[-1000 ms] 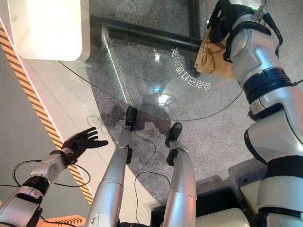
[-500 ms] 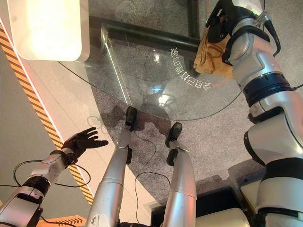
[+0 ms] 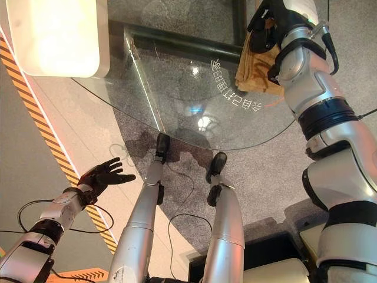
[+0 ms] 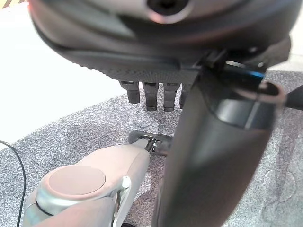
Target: Wipe the table with a cloth and put it in the basket.
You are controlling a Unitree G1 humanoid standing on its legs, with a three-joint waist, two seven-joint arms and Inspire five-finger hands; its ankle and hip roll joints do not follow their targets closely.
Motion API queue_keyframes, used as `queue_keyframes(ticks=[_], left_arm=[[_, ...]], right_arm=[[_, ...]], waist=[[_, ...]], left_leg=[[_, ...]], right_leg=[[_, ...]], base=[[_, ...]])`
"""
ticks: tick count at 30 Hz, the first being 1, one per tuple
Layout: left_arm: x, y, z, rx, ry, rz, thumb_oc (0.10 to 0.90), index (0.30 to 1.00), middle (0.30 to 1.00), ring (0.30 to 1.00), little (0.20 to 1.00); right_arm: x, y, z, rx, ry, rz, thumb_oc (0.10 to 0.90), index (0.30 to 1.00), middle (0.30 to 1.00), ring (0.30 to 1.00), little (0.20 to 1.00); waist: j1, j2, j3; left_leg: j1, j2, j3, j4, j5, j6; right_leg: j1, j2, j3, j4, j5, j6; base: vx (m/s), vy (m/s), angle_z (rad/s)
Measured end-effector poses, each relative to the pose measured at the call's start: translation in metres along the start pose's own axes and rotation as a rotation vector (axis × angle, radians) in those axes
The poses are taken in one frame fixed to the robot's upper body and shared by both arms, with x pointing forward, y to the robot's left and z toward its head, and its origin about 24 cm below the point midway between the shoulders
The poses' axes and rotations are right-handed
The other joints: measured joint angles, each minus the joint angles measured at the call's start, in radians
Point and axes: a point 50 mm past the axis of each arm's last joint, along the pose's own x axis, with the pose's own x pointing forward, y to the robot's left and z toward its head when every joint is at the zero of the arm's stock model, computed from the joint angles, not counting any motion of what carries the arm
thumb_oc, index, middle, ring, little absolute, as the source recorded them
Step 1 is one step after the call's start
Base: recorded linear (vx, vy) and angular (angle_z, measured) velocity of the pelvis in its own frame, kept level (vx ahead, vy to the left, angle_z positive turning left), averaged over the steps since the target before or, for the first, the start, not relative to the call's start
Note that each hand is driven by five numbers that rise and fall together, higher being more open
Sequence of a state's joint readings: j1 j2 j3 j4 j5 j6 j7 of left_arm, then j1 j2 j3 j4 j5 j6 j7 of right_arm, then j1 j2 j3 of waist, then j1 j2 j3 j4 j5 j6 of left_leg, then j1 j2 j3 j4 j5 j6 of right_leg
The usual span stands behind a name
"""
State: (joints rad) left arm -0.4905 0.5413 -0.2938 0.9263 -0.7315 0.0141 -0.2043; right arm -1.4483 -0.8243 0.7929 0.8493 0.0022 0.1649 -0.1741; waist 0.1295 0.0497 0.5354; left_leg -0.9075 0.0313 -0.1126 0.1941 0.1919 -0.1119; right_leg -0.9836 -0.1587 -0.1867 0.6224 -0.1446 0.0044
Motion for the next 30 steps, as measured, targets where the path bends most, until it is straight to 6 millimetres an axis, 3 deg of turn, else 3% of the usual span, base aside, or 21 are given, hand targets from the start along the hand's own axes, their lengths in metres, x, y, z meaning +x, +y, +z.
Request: queue_keyframes(ticks=[12, 20, 30], left_arm=[[0.002, -0.005, -0.002, -0.010, 0.002, -0.013, 0.800, 0.900, 0.900, 0.900, 0.900], [0.006, -0.021, -0.009, -0.037, 0.007, -0.044, 0.800, 0.900, 0.900, 0.900, 0.900], [0.006, -0.029, -0.019, -0.059, 0.022, -0.047, 0.800, 0.900, 0.900, 0.900, 0.900]], right_arm=[[0.000, 0.010, 0.013, 0.019, -0.027, -0.004, 0.100, 0.300, 0.300, 0.300, 0.200], [0.000, 0.027, 0.030, 0.028, -0.035, 0.007, 0.100, 0.300, 0.300, 0.300, 0.200], [-0.001, 0.034, 0.040, 0.044, -0.035, -0.012, 0.100, 0.300, 0.300, 0.300, 0.200]], waist=[[0.001, 0.016, 0.001], [0.007, 0.023, -0.001], [0.036, 0.027, -0.002]], left_leg=[[0.002, 0.000, 0.000, 0.000, 0.001, -0.001], [0.014, 0.002, -0.001, -0.004, 0.001, -0.002], [0.018, 0.011, -0.005, -0.019, 0.006, -0.009]], right_leg=[[0.001, 0.000, 0.000, 0.002, 0.000, 0.000], [0.010, 0.001, 0.000, 0.002, -0.001, -0.001], [0.011, 0.001, -0.008, 0.002, -0.007, -0.010]], base=[[0.00, 0.003, 0.00], [0.01, 0.035, -0.01], [0.01, 0.017, 0.00]])
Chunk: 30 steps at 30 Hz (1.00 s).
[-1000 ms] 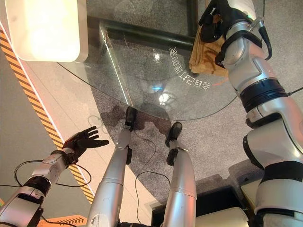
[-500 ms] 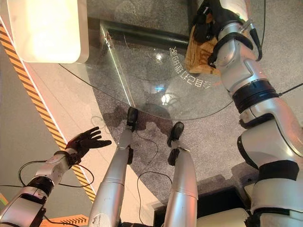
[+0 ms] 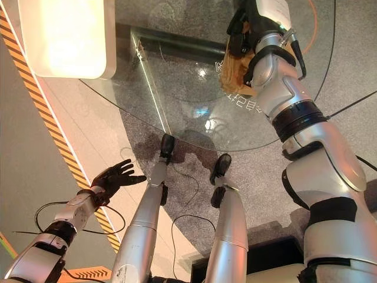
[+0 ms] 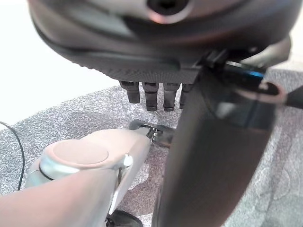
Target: Wipe the table with a cloth and put it in the basket.
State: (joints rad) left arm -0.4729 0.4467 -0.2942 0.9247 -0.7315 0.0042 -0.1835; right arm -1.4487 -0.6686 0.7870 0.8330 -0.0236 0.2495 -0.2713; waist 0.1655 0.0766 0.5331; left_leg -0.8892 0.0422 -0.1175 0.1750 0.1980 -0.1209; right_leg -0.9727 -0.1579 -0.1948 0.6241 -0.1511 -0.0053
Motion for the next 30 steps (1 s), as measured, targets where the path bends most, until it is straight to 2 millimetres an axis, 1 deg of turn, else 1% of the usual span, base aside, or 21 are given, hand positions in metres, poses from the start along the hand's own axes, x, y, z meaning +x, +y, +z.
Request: queue_keyframes(ticks=[4, 6, 9, 11, 13, 15, 18, 22, 25, 30], left_arm=[[0.000, -0.002, -0.003, -0.005, 0.004, -0.005, 0.800, 0.900, 0.900, 0.900, 0.900], [0.000, -0.002, -0.003, -0.006, 0.004, -0.006, 0.800, 0.900, 0.900, 0.900, 0.900], [0.000, -0.003, -0.002, -0.007, 0.003, -0.006, 0.800, 0.900, 0.900, 0.900, 0.900], [0.001, -0.005, -0.003, -0.010, 0.004, -0.011, 0.800, 0.900, 0.900, 0.900, 0.900], [0.001, -0.005, -0.003, -0.011, 0.004, -0.013, 0.800, 0.900, 0.900, 0.900, 0.900], [0.001, -0.005, -0.003, -0.011, 0.004, -0.013, 0.800, 0.900, 0.900, 0.900, 0.900], [0.001, -0.006, -0.002, -0.010, -0.002, -0.018, 0.800, 0.900, 0.900, 0.900, 0.900], [0.001, -0.007, -0.002, -0.008, -0.001, -0.020, 0.800, 0.900, 0.900, 0.900, 0.900], [0.001, -0.007, -0.004, -0.009, 0.001, -0.020, 0.800, 0.900, 0.900, 0.900, 0.900], [0.001, -0.007, -0.004, -0.008, -0.006, -0.019, 0.800, 0.900, 0.900, 0.900, 0.900]], right_arm=[[0.000, 0.003, 0.005, -0.001, -0.011, -0.004, 0.100, 0.300, 0.300, 0.300, 0.200], [-0.001, 0.006, 0.011, 0.000, -0.027, 0.002, 0.100, 0.300, 0.300, 0.300, 0.200], [-0.004, 0.011, 0.026, 0.021, -0.074, 0.018, 0.100, 0.300, 0.300, 0.300, 0.200], [-0.006, 0.016, 0.039, 0.028, -0.116, 0.036, 0.100, 0.300, 0.300, 0.300, 0.200], [-0.010, 0.023, 0.055, 0.039, -0.171, 0.057, 0.100, 0.300, 0.300, 0.300, 0.200], [-0.015, 0.031, 0.072, 0.058, -0.222, 0.090, 0.100, 0.300, 0.300, 0.300, 0.200], [-0.021, 0.040, 0.092, 0.090, -0.278, 0.124, 0.100, 0.300, 0.300, 0.300, 0.200], [-0.026, 0.046, 0.103, 0.104, -0.308, 0.155, 0.100, 0.300, 0.300, 0.300, 0.200], [-0.026, 0.048, 0.102, 0.099, -0.309, 0.171, 0.100, 0.300, 0.300, 0.300, 0.200], [-0.026, 0.049, 0.102, 0.079, -0.313, 0.167, 0.100, 0.300, 0.300, 0.300, 0.200]], waist=[[0.008, 0.001, 0.000], [0.013, 0.001, 0.000], [0.016, 0.003, 0.001], [0.022, 0.015, 0.001], [0.031, 0.022, 0.001], [0.040, 0.022, 0.002], [0.054, 0.022, 0.002], [0.066, 0.022, 0.002], [0.074, 0.022, 0.002], [0.074, 0.022, 0.002]], left_leg=[[0.000, 0.000, -0.002, 0.000, 0.001, -0.001], [0.000, 0.000, -0.003, 0.000, 0.001, -0.001], [0.000, 0.001, -0.008, -0.001, 0.002, -0.003], [0.000, 0.001, -0.018, -0.001, 0.004, -0.006], [0.000, 0.001, -0.024, -0.001, 0.005, -0.008], [0.000, 0.001, -0.027, -0.002, 0.007, -0.010], [-0.002, -0.001, -0.037, -0.004, 0.007, -0.012], [-0.003, -0.004, -0.050, -0.015, 0.010, -0.016], [-0.003, -0.008, -0.052, -0.015, 0.011, -0.016], [-0.003, -0.012, -0.052, -0.014, 0.013, -0.014]], right_leg=[[0.001, 0.000, -0.002, 0.001, 0.000, 0.000], [0.002, 0.000, -0.005, 0.001, -0.001, -0.001], [0.004, 0.000, -0.015, 0.002, -0.001, -0.002], [0.009, 0.000, -0.020, 0.002, -0.004, -0.003], [0.009, 0.000, -0.024, 0.004, -0.006, -0.005], [0.009, 0.000, -0.025, 0.008, -0.009, -0.007], [0.009, -0.002, -0.039, 0.017, -0.016, -0.011], [0.010, -0.004, -0.047, 0.019, -0.020, -0.011], [0.010, -0.008, -0.048, 0.019, -0.021, -0.008], [0.013, -0.011, -0.048, 0.018, -0.022, -0.006]], base=[[0.01, 0.021, 0.01], [0.03, 0.049, 0.02], [0.02, 0.023, 0.02], [0.02, 0.024, 0.08], [0.02, 0.027, 0.06], [0.02, 0.019, 0.03], [0.02, 0.009, 0.09], [0.01, 0.004, 0.09], [0.01, 0.005, 0.02], [0.00, 0.000, 0.00]])
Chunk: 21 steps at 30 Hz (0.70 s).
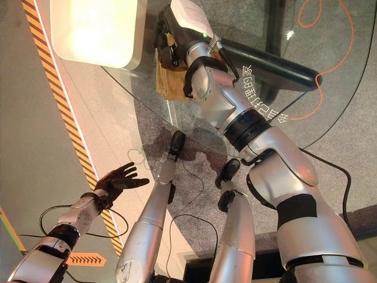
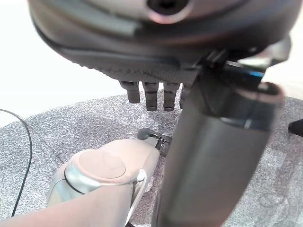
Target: Wipe the table with a cloth and put it in the basket.
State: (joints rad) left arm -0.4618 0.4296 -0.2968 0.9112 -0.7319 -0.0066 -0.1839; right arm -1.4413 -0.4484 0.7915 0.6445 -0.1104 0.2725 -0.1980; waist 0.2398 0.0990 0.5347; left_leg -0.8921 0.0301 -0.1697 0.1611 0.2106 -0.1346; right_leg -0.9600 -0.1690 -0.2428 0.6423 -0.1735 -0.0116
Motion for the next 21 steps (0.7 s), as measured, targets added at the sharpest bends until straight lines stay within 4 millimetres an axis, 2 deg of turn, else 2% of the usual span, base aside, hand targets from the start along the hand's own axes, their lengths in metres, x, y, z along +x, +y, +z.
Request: queue_keyframes(ticks=[11, 17, 21], left_arm=[[0.000, 0.000, 0.000, 0.000, 0.001, -0.001, 0.800, 0.900, 0.900, 0.900, 0.900], [0.000, 0.000, -0.001, 0.003, 0.001, -0.003, 0.800, 0.900, 0.900, 0.900, 0.900], [-0.002, -0.002, -0.001, 0.006, -0.009, -0.016, 0.800, 0.900, 0.900, 0.900, 0.900]], right_arm=[[0.000, 0.000, -0.003, -0.030, 0.018, -0.011, 0.100, 0.300, 0.300, 0.300, 0.200], [0.001, -0.006, -0.027, -0.069, 0.110, -0.116, 0.100, 0.300, 0.300, 0.300, 0.200], [0.003, -0.021, -0.040, -0.131, 0.155, -0.190, 0.100, 0.300, 0.300, 0.300, 0.200]], waist=[[0.002, 0.000, 0.000], [0.008, 0.000, 0.000], [0.017, 0.000, 0.000]], left_leg=[[0.000, -0.001, -0.005, 0.010, 0.000, 0.000], [0.000, -0.003, -0.022, 0.013, 0.000, 0.000], [-0.007, -0.006, -0.031, 0.012, -0.002, 0.002]], right_leg=[[0.007, -0.005, -0.004, 0.002, 0.000, 0.000], [0.018, -0.007, -0.021, 0.000, 0.000, 0.000], [0.015, -0.010, -0.027, -0.003, -0.001, 0.001]], base=[[0.00, 0.000, 0.00], [0.00, -0.019, 0.04], [-0.01, -0.026, 0.04]])
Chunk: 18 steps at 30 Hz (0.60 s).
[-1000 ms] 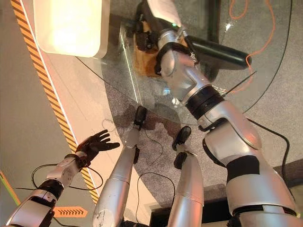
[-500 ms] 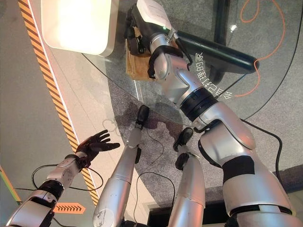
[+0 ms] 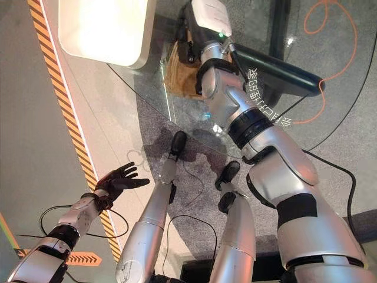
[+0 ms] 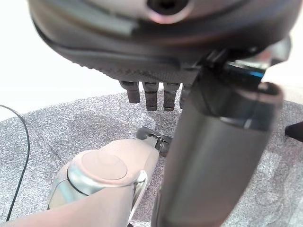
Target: Wipe the table with a cloth and put it in the basket.
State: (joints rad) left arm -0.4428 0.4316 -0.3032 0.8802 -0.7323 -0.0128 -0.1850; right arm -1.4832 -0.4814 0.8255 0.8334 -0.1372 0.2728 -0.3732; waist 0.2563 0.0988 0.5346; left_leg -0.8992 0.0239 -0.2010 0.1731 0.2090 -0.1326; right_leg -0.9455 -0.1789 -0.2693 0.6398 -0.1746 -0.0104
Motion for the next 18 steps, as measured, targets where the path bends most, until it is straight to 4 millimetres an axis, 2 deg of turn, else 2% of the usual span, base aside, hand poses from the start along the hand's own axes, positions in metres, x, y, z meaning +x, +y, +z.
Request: queue_keyframes(ticks=[4, 8, 18], left_arm=[[-0.003, 0.003, -0.002, 0.003, 0.002, 0.003, 0.800, 0.900, 0.900, 0.900, 0.900], [-0.004, 0.006, -0.001, 0.008, -0.001, 0.008, 0.800, 0.900, 0.900, 0.900, 0.900], [-0.007, 0.014, 0.005, 0.020, -0.015, 0.015, 0.800, 0.900, 0.900, 0.900, 0.900]], right_arm=[[0.006, -0.021, -0.014, -0.055, 0.034, -0.100, 0.100, 0.300, 0.300, 0.300, 0.200], [0.008, -0.041, -0.037, -0.091, 0.105, -0.200, 0.100, 0.300, 0.300, 0.300, 0.200], [0.005, -0.059, -0.068, -0.126, 0.232, -0.308, 0.100, 0.300, 0.300, 0.300, 0.200]], waist=[[0.006, -0.001, 0.000], [0.006, -0.001, 0.000], [-0.037, -0.002, 0.000]], left_leg=[[-0.020, -0.001, -0.002, 0.002, 0.000, 0.001], [-0.031, -0.008, -0.004, 0.003, 0.005, 0.003], [-0.033, -0.019, -0.002, 0.001, 0.012, 0.013]], right_leg=[[-0.015, -0.003, -0.004, -0.004, 0.000, 0.001], [-0.021, -0.010, -0.007, -0.003, 0.000, 0.004], [-0.018, -0.016, -0.003, -0.016, 0.010, 0.021]], base=[[0.00, 0.000, 0.00], [0.00, 0.003, 0.04], [0.00, 0.001, 0.01]])
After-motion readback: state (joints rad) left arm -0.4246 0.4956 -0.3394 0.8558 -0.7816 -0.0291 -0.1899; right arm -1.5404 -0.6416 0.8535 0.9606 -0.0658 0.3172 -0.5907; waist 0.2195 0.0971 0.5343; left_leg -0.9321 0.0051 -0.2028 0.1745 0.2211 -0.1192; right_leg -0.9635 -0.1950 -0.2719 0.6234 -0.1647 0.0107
